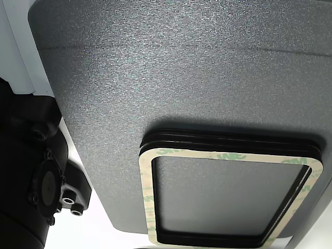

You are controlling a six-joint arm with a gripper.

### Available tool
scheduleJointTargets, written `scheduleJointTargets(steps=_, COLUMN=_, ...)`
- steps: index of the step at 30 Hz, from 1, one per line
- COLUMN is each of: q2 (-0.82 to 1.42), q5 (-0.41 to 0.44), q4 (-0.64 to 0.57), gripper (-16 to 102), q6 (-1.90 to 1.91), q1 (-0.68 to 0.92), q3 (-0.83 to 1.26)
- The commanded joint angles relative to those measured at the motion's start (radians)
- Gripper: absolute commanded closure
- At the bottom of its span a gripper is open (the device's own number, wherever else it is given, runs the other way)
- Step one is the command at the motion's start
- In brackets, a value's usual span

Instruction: Grab top frame and put it into gray box.

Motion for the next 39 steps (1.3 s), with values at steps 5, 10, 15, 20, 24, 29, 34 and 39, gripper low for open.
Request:
scheduleJointTargets(steps=5, q2=0.008, q5=-0.083, q4=0.011, gripper=99, q6=0.023, q1=-0.041, q3=0.029)
scheduleJointTargets(steps=10, q2=0.0, q5=-0.103, q4=0.011, gripper=99, q6=0.028, q1=-0.057, q3=0.058)
scheduleJointTargets(steps=15, q2=-0.037, q5=-0.117, q4=0.011, gripper=99, q6=0.035, q1=-0.077, q3=0.044)
scheduleJointTargets(steps=20, q2=-0.092, q5=-0.137, q4=0.011, gripper=99, q6=0.043, q1=-0.083, q3=0.005)
scheduleJointTargets(steps=24, q2=-0.103, q5=-0.15, q4=0.011, gripper=99, q6=0.06, q1=-0.081, q3=-0.006)
scheduleJointTargets(steps=29, q2=-0.109, q5=-0.167, q4=0.011, gripper=99, q6=0.066, q1=-0.086, q3=0.008)
scheduleJointTargets(steps=34, q2=-0.104, q5=-0.178, q4=0.011, gripper=98, q6=0.066, q1=-0.089, q3=0.012)
scheduleJointTargets(steps=39, q2=-0.103, q5=-0.181, q4=0.011, gripper=98, q6=0.066, q1=-0.089, q3=0.026)
